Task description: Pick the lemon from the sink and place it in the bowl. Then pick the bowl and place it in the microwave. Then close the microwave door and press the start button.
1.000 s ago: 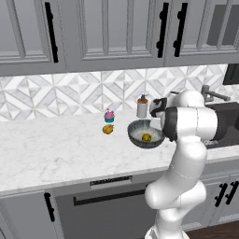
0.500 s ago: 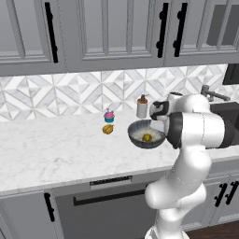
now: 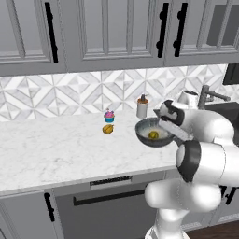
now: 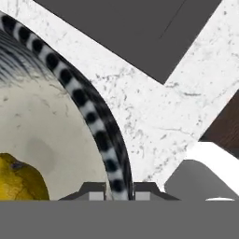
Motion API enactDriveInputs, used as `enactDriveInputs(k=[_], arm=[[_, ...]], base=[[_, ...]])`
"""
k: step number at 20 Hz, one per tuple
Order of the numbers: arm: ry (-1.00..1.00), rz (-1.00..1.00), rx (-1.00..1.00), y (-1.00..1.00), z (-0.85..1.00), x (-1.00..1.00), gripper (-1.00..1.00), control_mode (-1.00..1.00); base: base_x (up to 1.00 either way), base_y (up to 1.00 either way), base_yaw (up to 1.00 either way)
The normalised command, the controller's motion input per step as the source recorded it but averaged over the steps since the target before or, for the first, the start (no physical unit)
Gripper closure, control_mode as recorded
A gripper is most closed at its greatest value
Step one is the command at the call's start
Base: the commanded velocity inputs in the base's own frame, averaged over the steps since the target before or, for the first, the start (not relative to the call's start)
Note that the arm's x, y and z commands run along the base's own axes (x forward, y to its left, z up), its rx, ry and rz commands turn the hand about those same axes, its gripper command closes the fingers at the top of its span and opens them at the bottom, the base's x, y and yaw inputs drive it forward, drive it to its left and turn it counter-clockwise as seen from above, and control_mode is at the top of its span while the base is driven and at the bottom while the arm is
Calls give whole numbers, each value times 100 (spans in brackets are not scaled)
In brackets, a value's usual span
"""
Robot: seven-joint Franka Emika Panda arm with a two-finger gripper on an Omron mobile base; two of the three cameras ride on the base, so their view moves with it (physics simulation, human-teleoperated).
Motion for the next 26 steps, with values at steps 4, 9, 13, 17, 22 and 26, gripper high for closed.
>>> enactDriveInputs(k=[4, 9, 13, 17, 22, 26], arm=[[-1, -52, 11, 21, 68, -54, 100, -100], [-9, -59, 7, 30, 83, -47, 100, -100], [-9, -52, 5, 32, 94, -66, 100, -100], [-3, -22, 0, 28, 100, -85, 100, -100], [0, 0, 0, 18, 100, -95, 100, -100], [0, 0, 0, 11, 100, -100, 100, -100]], base=[[0, 0, 0], [0, 0, 0], [0, 0, 0], [0, 0, 0], [0, 0, 0], [0, 0, 0]])
